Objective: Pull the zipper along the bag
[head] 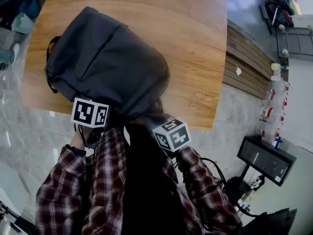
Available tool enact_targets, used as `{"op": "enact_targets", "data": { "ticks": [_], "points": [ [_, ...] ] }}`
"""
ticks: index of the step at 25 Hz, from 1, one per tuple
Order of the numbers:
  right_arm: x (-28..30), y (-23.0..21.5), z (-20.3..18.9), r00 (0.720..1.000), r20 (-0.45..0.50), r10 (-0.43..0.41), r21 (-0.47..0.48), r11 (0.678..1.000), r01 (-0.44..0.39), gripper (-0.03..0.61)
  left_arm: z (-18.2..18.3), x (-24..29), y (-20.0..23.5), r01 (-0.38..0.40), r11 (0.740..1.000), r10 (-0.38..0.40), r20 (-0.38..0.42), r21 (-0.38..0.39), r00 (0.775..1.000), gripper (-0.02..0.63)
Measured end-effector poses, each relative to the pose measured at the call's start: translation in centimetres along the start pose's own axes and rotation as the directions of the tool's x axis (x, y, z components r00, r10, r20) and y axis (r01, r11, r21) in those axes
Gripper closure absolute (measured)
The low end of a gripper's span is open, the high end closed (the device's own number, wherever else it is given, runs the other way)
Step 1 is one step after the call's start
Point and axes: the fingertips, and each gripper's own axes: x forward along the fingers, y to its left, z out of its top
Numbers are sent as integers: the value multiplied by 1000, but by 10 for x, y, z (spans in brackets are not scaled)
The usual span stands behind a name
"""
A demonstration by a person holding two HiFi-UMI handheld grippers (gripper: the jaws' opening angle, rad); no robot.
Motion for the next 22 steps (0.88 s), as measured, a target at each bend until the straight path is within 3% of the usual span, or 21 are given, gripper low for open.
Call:
{"op": "enact_targets", "data": {
  "ticks": [3,7,11,13,14,15,16,18,19,21,22],
  "points": [
    [13,13,0,1000,13,-1,0,1000,1,571,16,-2,5,-29,991,34,-41,130,999,583],
    [28,38,16,999,42,30,2,1000,-31,571,56,-7,23,-112,950,123,-20,292,992,583],
    [43,54,47,992,117,41,44,998,-46,571,106,-18,37,-264,861,251,88,434,964,581],
    [48,57,60,988,150,44,73,996,-55,571,124,-35,38,-370,814,329,168,447,929,581],
    [49,58,64,986,159,42,82,995,-56,571,126,-44,38,-402,804,354,191,437,915,581],
    [51,58,67,986,164,40,89,994,-55,571,123,-53,35,-406,816,354,199,412,914,581],
    [52,58,69,985,167,39,96,994,-56,571,116,-60,27,-374,852,321,200,366,926,581],
    [52,58,71,985,170,39,108,992,-58,571,102,-71,-1,-197,954,149,217,225,965,582],
    [53,59,71,985,171,39,112,992,-59,571,96,-72,-18,-78,985,40,234,155,971,582],
    [54,59,72,984,174,42,119,991,-64,571,88,-67,-46,98,992,-114,242,78,963,581],
    [55,60,73,983,176,43,122,990,-65,571,83,-60,-51,119,990,-133,228,77,964,581]
  ]
}}
